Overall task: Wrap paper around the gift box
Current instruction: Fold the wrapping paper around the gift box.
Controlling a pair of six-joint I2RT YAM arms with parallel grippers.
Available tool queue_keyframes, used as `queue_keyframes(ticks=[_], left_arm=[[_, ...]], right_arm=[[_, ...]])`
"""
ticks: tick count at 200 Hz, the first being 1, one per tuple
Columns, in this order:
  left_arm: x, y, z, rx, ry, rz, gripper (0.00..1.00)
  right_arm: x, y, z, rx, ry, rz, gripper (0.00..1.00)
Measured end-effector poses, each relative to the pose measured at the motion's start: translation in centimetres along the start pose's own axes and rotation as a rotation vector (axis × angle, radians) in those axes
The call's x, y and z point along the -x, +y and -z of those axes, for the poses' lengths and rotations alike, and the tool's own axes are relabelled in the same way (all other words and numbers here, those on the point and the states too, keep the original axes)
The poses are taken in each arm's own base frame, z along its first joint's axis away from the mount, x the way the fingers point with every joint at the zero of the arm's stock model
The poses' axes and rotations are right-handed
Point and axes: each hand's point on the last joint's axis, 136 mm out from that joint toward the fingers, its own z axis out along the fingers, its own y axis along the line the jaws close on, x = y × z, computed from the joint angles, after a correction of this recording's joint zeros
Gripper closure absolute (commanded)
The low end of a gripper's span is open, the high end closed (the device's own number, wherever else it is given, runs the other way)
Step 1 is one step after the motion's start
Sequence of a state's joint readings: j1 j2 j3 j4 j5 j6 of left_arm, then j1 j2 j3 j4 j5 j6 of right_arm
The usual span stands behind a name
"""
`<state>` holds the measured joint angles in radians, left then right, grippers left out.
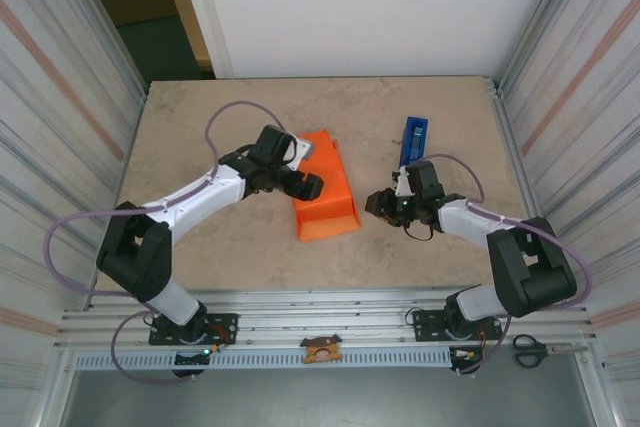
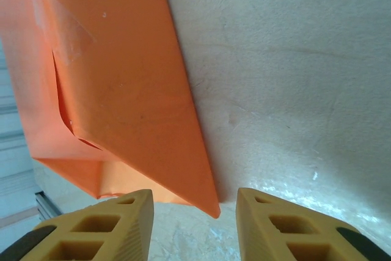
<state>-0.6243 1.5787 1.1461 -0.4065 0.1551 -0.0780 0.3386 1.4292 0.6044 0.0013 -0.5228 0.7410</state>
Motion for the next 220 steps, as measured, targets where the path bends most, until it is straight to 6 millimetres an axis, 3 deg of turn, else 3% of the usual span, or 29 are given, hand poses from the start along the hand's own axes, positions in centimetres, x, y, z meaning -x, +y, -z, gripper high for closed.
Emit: queue_keyframes(ticks=[44,84,127,220], left_arm=[[0.2,-3.7,-0.2,0.057,0.013,-0.302,0.07],[0.3,-3.3,-2.1,0.127,0.062,-0.406,0.04],[-1.3,-3.0,-4.6,0.149,0.143,-0.445,0.04],[-1.5,-2.9,-5.3,0.093,0.172,-0.409,0.09]], right_arm=[[-0.3,-0.2,-1.1,0.015,0.029,-0.015,0.76],[-0.4,-0.4,-2.0,0.032,0.050,-0.021,0.78],[-0.4,-0.4,-2.2,0.039,0.053,-0.019,0.78],[-0.6,-0.1,-2.3,0.050,0.062,-0.014,0.77]])
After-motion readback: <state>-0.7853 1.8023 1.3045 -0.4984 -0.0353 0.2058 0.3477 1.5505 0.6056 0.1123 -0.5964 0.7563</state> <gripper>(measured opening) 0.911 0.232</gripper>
